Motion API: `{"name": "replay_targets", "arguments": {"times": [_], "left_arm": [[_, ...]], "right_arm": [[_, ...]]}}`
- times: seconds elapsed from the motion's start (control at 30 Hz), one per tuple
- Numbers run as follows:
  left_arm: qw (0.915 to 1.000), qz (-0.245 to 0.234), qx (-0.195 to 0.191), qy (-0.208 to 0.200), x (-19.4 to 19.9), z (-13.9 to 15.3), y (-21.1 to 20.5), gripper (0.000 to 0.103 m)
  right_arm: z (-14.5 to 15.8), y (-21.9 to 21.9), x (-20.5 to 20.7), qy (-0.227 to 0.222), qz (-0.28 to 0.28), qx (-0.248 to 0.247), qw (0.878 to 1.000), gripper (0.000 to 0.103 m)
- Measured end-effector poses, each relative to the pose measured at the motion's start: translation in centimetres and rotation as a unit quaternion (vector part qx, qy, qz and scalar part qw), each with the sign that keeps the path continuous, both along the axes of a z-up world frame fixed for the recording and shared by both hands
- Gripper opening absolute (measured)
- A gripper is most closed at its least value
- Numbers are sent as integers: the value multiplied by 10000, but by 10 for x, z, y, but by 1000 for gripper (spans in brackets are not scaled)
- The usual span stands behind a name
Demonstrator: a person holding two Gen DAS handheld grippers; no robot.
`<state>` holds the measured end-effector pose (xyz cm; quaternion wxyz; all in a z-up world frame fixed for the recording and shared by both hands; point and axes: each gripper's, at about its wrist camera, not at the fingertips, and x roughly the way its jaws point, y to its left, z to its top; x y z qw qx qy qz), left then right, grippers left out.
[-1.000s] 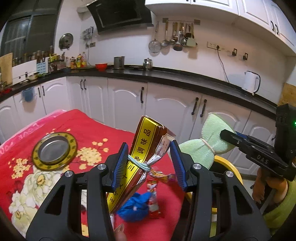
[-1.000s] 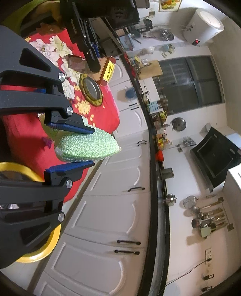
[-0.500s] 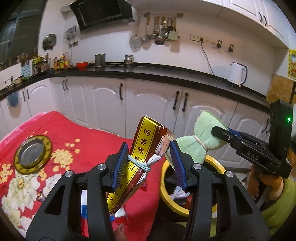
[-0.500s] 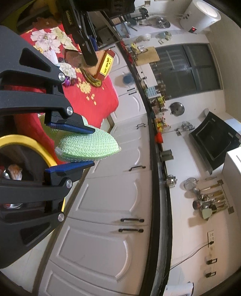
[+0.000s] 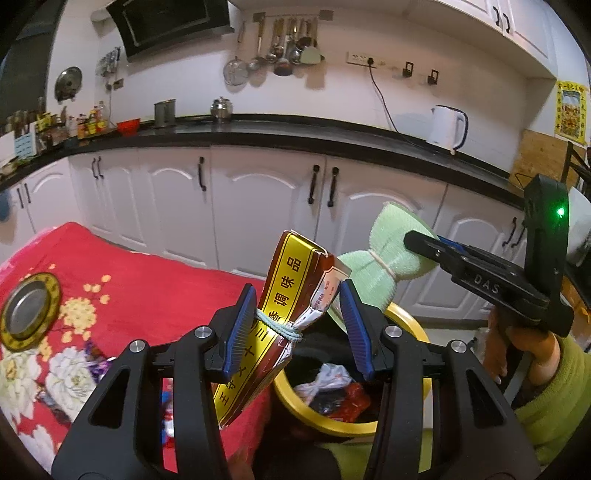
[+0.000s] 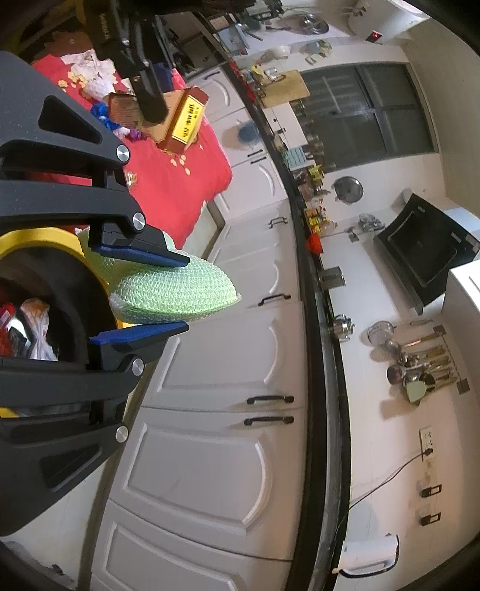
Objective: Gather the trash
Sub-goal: 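Lift and carry the box and green pad over the bin with both tools, then open the left tool and the right tool to drop both items into the bin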
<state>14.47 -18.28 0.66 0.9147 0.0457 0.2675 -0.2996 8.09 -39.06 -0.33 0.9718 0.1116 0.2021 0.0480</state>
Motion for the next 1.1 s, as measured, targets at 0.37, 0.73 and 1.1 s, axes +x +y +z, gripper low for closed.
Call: {"name": "replay_targets", "arguments": {"times": [0.37,0.73,1.1], "left_arm": [[9990,-330,12,298,-2,-27,-34,39],[9951,-754,101,628,-4,-60,-67,39],[9907,-1029,157,874,-3,-88,-91,39]], "right_arm": [[-13,-27,-3,129,-303,-101,9994,28],[-30,-49,1,397,-534,-180,9976,28],[-48,-64,8,703,-587,-12,9958,29]]}}
